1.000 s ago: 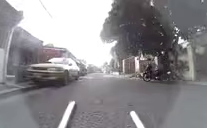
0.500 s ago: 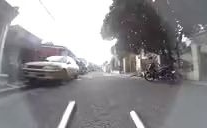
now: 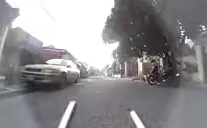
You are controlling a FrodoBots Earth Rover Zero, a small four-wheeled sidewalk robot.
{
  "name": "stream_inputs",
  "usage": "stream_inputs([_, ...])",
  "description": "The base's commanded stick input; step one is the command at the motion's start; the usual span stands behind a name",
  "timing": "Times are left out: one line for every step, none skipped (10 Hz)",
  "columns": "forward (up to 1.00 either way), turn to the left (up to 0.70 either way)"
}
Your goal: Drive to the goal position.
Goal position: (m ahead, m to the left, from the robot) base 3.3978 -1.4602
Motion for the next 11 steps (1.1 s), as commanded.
stream_inputs([0.45,0.0])
stream_inputs([0.44,0.0])
stream_inputs([0.44,0.0])
stream_inputs([0.43,0.0])
stream_inputs([0.38,0.0])
stream_inputs([0.37,0.0])
stream_inputs([0.5,0.0])
stream_inputs([0.7,0.0])
stream_inputs([0.7,0.0])
stream_inputs([0.7,0.0])
stream_inputs([0.7,0.0])
